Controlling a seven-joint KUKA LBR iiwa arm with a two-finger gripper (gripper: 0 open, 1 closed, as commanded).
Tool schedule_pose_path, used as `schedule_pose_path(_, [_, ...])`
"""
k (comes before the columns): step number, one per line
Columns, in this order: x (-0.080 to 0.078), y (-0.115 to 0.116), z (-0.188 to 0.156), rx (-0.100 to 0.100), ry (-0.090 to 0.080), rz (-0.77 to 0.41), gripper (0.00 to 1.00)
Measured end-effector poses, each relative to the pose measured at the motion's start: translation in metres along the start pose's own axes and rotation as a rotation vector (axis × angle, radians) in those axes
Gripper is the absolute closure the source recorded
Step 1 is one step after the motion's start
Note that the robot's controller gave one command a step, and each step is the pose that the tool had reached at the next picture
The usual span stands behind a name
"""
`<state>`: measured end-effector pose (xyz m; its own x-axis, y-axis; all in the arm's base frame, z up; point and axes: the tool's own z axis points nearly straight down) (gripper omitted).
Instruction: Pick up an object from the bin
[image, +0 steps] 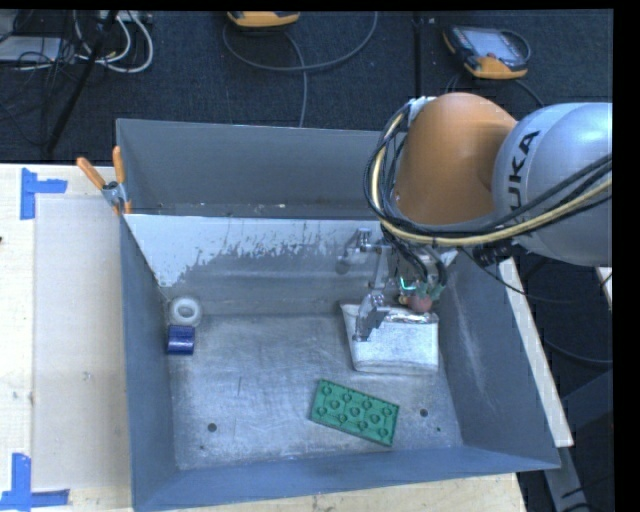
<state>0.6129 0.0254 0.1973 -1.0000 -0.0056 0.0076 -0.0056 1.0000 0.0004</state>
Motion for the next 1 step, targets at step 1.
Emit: schedule_pose_path(1, [0.0166,-0.1257,0.1173,0.000,-0.007,-0.160,0.00])
